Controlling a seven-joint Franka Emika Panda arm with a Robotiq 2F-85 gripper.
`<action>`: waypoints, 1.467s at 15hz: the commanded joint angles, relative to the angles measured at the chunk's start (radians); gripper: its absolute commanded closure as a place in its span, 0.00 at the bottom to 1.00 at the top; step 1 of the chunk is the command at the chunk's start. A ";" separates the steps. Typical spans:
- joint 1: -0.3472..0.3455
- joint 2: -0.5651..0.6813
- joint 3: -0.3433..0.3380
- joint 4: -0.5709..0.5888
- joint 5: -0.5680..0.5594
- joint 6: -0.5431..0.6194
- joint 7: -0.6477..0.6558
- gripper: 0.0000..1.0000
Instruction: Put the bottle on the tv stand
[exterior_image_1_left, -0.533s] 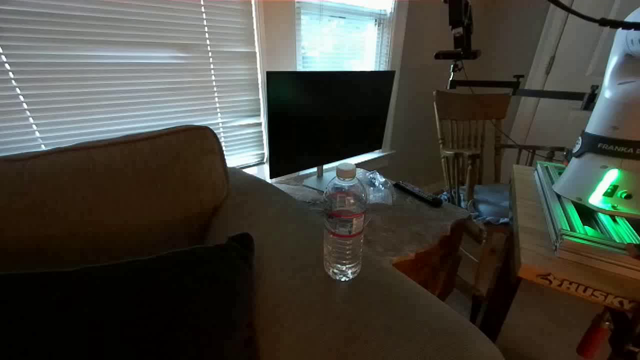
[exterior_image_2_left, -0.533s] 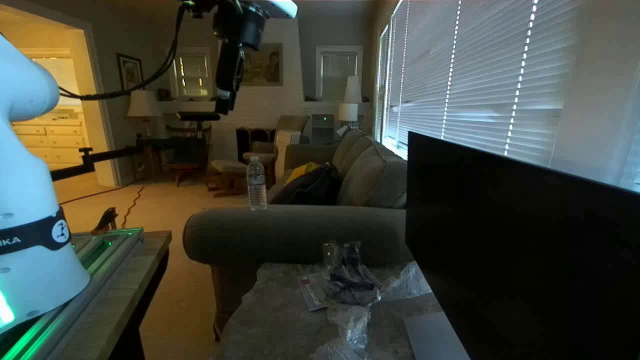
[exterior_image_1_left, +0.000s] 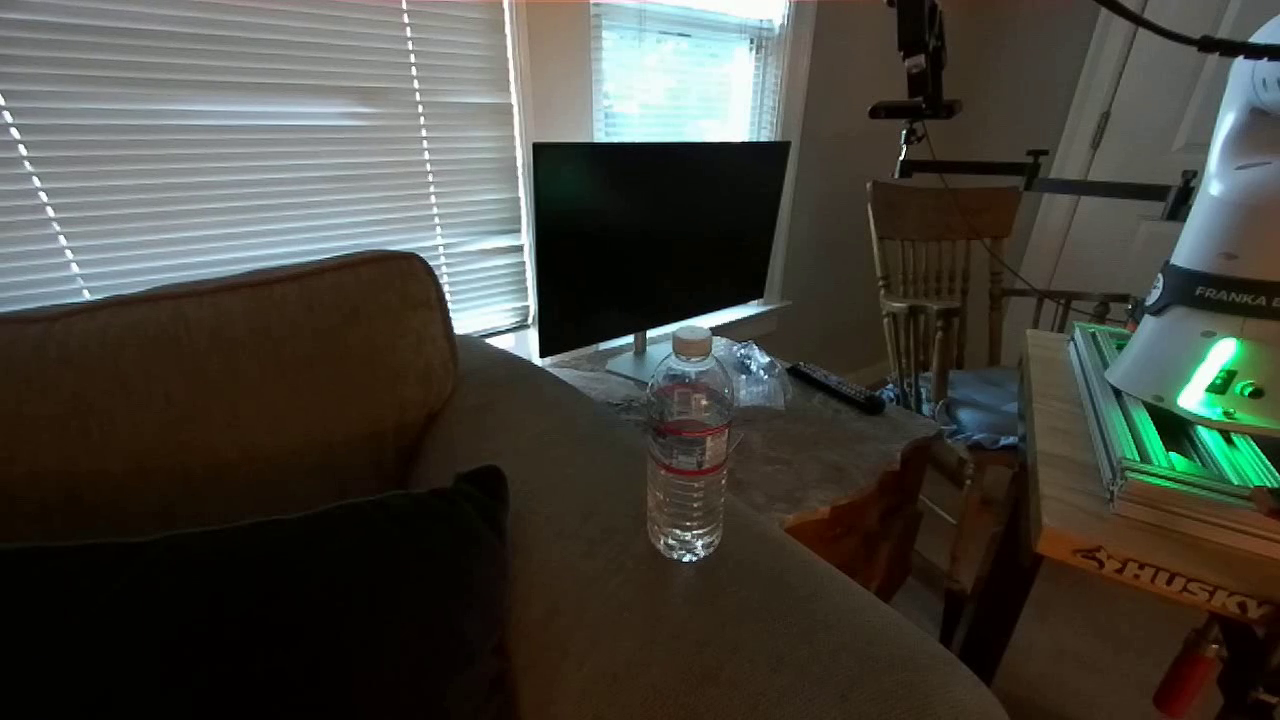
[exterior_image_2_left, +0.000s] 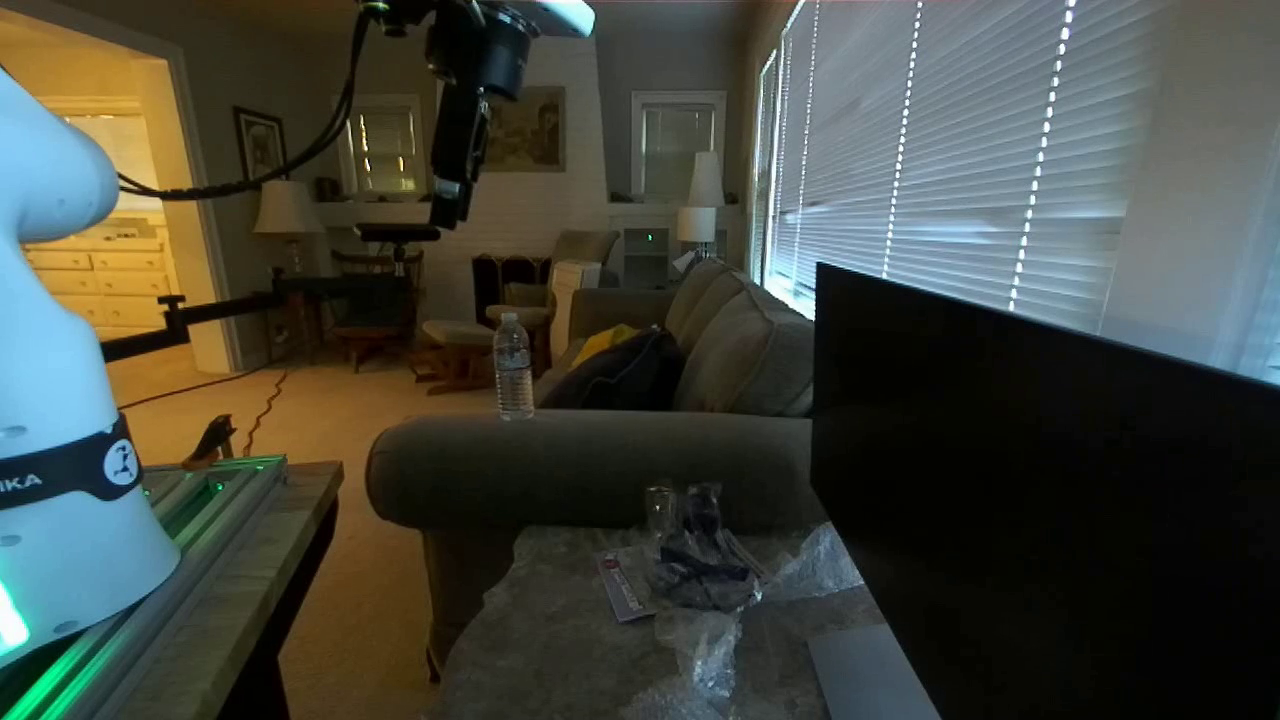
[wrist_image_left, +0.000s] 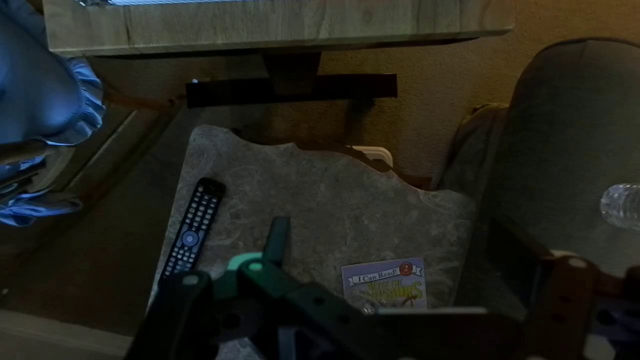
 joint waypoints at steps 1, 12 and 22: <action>-0.006 0.000 0.005 0.001 0.002 -0.002 -0.002 0.00; 0.198 -0.064 0.169 -0.062 0.058 0.152 -0.028 0.00; 0.358 0.089 0.315 0.026 0.059 0.345 -0.029 0.00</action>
